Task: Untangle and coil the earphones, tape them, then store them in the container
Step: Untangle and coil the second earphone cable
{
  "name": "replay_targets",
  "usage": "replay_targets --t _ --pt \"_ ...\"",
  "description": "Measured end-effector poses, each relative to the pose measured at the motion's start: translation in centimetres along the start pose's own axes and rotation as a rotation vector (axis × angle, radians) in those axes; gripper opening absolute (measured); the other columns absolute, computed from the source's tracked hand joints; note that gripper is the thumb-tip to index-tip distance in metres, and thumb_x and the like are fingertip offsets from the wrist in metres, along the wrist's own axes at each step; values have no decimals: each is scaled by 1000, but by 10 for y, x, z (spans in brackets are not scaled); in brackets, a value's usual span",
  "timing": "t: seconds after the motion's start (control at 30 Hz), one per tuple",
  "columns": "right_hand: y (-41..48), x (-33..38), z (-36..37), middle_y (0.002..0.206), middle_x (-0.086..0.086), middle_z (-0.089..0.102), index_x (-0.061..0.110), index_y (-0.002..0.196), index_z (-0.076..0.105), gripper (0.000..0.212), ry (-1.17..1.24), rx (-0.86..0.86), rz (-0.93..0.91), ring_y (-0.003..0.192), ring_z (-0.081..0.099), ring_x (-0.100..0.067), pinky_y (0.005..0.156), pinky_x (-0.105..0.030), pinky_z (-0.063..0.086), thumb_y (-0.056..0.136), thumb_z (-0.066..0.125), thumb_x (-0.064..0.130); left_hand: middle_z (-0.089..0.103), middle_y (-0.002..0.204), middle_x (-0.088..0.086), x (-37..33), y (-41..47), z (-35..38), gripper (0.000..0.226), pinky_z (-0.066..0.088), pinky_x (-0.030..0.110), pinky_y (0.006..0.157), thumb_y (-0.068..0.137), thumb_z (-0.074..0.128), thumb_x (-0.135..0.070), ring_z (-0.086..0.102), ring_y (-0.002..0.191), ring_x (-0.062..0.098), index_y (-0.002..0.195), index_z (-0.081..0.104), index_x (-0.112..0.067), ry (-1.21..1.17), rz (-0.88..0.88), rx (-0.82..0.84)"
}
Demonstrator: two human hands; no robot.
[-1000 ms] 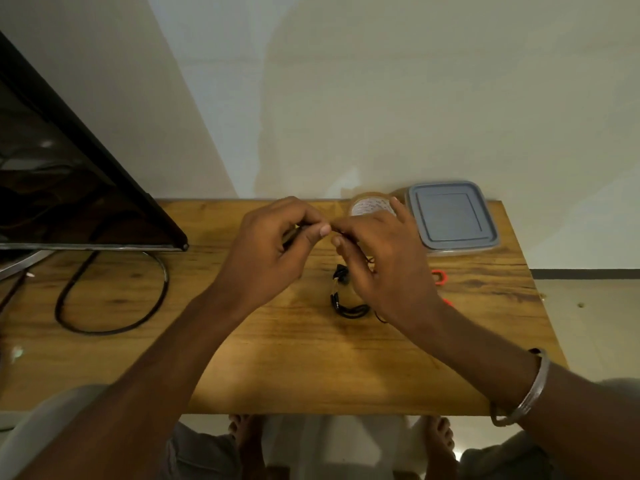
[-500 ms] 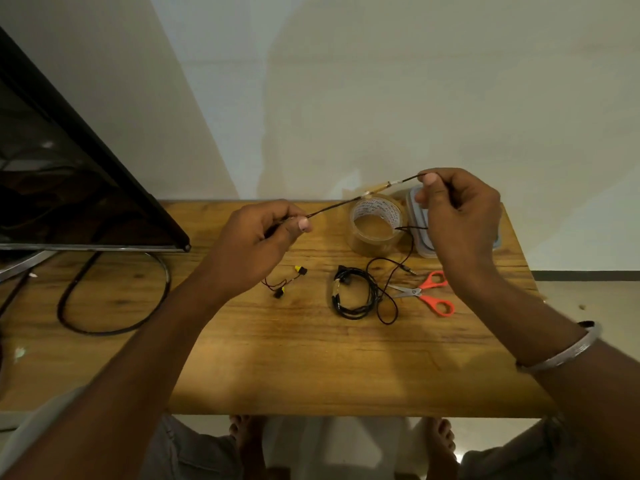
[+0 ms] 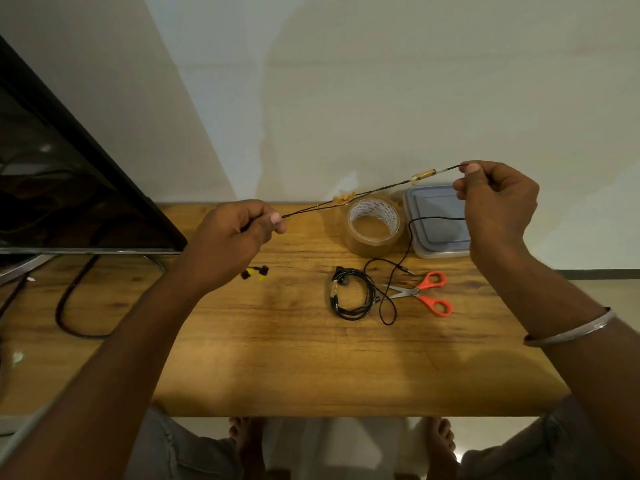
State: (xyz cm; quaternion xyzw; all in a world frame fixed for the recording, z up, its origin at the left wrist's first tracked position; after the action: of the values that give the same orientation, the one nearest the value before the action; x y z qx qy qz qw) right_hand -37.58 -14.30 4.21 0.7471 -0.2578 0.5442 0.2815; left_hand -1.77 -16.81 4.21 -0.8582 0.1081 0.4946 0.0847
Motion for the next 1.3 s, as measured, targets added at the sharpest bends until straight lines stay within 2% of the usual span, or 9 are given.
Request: replay_targets --t 0.2,0.33,0.47,0.67,0.77,0.9,1.07,1.17,1.3 --pt "10 -10 -4 86 5 73 15 108 76 24 -163 19 12 88 69 -11 95 -41 55 93 58 21 41 61 -3 20 -7 7 25 36 23 42 104 46 -22 29 42 9 88 61 -11 -462 -325 98" --pt "-20 38 10 123 4 64 24 124 62 35 -433 17 -385 115 56 -21 94 -43 44 92 51 20 54 67 -2 16 -9 30 25 44 23 44 105 38 -20 45 46 9 85 54 -16 -817 -418 67" --pt "-106 80 63 101 8 68 16 106 70 21 -208 346 -692 99 58 -15 86 -41 46 91 57 10 75 99 17 10 -12 59 28 62 32 73 107 34 -16 74 88 22 88 55 -11 -1094 -426 47" --pt "-168 31 107 106 10 67 21 117 65 27 -106 710 -448 101 61 -10 83 -43 51 97 58 36 64 129 20 9 -20 87 17 56 36 75 102 45 -17 66 86 23 92 57 -12 -1150 -486 54" --pt "-170 28 109 96 9 69 17 106 69 20 -49 747 -388 93 63 -11 76 -41 53 99 57 31 62 116 15 6 -24 93 18 49 44 87 100 49 -19 63 85 20 88 63 -14 -1039 -479 69" --pt "-175 20 115 73 11 62 19 89 68 23 18 886 -167 67 57 -1 61 -19 45 104 51 20 69 108 -1 25 -22 68 19 51 41 85 100 53 -23 60 109 20 91 69 -18 -760 -477 -121" --pt "-181 17 122 72 -1 57 13 78 56 36 161 1097 276 75 61 -16 74 -25 50 107 38 21 67 113 -12 20 -17 32 18 47 39 95 93 62 -17 59 106 0 79 71 -21 -587 -344 -346" --pt "-192 24 124 68 1 51 15 78 55 36 340 1241 418 67 59 -19 75 -33 53 108 39 27 58 138 -7 13 -14 15 24 41 34 105 87 63 -14 52 126 1 67 72 -25 -547 -262 -429" --pt "-208 44 125 73 0 57 16 78 55 34 672 1412 654 58 56 -14 58 -29 51 106 40 29 68 115 20 5 -6 10 11 41 34 106 78 62 -26 61 113 8 75 71 -20 -609 -159 -349"
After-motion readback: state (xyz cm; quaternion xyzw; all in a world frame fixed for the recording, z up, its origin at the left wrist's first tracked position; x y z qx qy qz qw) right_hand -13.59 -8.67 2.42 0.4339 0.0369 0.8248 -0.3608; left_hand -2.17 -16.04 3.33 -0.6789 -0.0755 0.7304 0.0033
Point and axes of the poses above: each hand's wrist, its own y-axis towards the middle knuckle, its own z-axis out of the palm, x = y × z, the point moved 10 cm from there along y, towards the middle knuckle
